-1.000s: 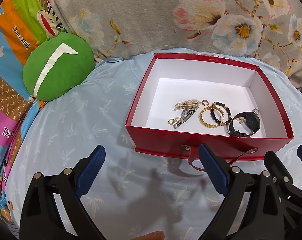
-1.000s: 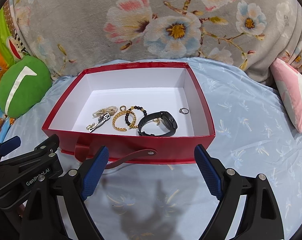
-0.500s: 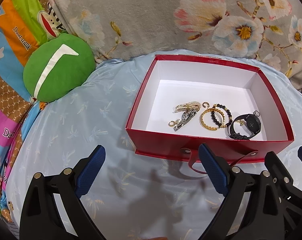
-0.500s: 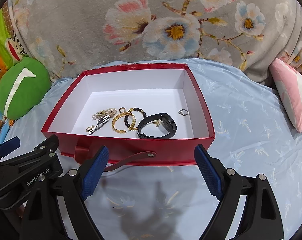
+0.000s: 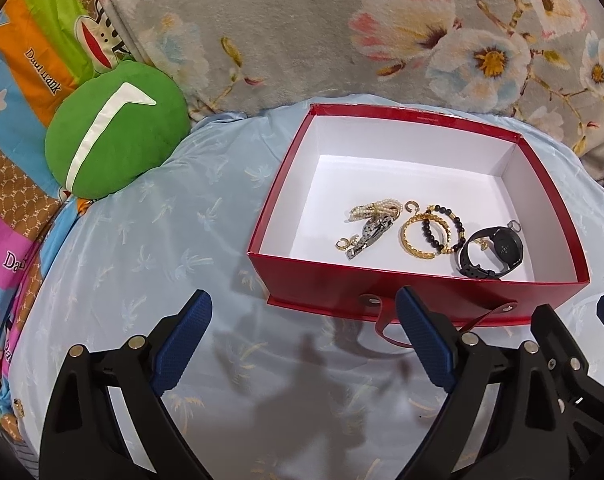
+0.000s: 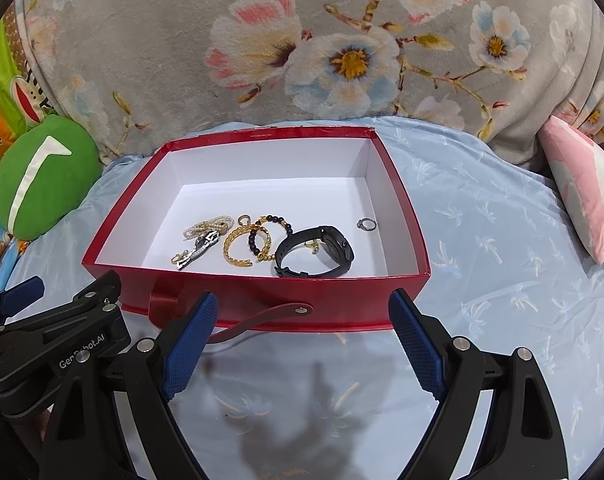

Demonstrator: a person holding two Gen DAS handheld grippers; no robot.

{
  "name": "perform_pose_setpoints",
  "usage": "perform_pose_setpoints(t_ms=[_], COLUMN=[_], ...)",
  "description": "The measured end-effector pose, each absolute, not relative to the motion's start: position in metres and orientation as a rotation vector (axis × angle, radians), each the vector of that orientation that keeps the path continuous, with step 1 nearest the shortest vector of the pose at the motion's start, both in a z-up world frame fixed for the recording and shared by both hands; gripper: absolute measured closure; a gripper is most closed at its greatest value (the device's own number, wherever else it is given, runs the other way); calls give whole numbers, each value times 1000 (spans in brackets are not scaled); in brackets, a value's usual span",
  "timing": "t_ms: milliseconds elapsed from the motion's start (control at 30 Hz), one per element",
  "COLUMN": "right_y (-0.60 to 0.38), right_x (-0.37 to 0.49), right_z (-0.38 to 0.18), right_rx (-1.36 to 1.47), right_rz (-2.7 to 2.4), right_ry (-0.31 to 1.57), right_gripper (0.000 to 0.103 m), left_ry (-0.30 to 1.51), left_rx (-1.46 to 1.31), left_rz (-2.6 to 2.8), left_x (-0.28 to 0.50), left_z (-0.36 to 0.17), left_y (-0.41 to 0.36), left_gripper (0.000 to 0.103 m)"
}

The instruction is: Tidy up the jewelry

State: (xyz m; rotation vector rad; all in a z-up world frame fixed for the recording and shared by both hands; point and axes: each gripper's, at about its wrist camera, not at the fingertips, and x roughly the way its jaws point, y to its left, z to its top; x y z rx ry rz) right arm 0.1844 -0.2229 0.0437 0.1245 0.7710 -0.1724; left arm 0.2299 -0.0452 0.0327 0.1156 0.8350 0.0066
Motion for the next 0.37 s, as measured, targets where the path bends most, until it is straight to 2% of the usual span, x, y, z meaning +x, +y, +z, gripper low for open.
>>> perform_pose_setpoints(t_ms=[367], right_y=[-226], right_x=[184], right_z=[38], right_rx=[128], right_rz=[-188], right_ry=[782], right_gripper=[17], left_ry=[852], left_rx=[136], left_rz=[-12], left_x=[227], left_z=[28], left_y=[-51], left_gripper=[13])
